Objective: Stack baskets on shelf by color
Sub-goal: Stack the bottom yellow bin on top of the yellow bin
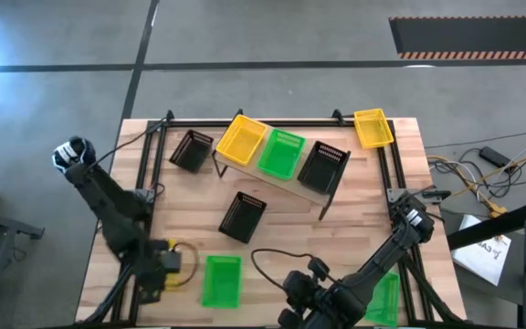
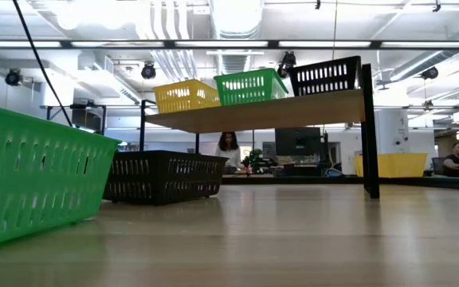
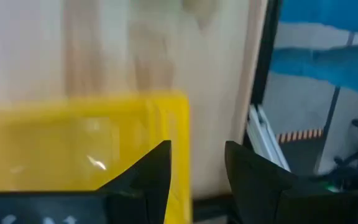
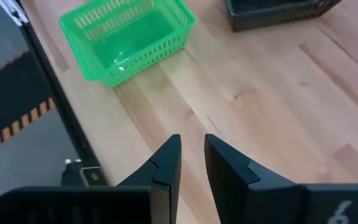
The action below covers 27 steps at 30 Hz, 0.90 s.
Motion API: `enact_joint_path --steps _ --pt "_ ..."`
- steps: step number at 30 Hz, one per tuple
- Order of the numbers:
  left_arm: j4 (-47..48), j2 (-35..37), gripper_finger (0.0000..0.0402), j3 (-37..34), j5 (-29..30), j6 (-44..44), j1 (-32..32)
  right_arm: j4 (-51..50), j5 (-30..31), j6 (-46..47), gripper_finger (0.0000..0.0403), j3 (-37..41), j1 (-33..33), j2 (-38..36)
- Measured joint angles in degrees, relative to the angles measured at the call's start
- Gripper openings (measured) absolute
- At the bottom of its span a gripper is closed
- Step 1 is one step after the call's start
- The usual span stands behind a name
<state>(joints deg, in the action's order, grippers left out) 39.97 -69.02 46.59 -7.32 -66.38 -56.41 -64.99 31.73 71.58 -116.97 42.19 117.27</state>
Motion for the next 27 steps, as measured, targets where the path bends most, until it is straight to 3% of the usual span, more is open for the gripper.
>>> enact_joint_path --steps 5,9,20,23,27 --pt "0.08 -0.32 0.0134 -0.26 10.62 -10.71 -10.38 -1.16 0.77 -2.51 0.0063 0.00 -1.49 0.00" --pt "-0.01 -2.43 0.0134 -0.50 16.45 -11.28 -13.85 -1.14 1.40 -4.46 0.0063 0.00 -2.88 -0.02" --pt "-0.46 -13.87 0.0129 -0.53 16.43 -11.27 -14.29 -0.24 1.36 -4.31 0.0058 0.00 -4.22 -0.04" --pt "-0.39 -15.84 0.0103 -0.55 15.82 -11.27 -14.24 -0.24 1.34 -3.46 0.0059 0.00 -4.22 -0.04" --pt "-0.33 -16.61 0.0035 -0.42 15.18 -11.25 -14.20 -0.20 1.33 -2.54 0.0059 0.00 -4.24 -0.04"
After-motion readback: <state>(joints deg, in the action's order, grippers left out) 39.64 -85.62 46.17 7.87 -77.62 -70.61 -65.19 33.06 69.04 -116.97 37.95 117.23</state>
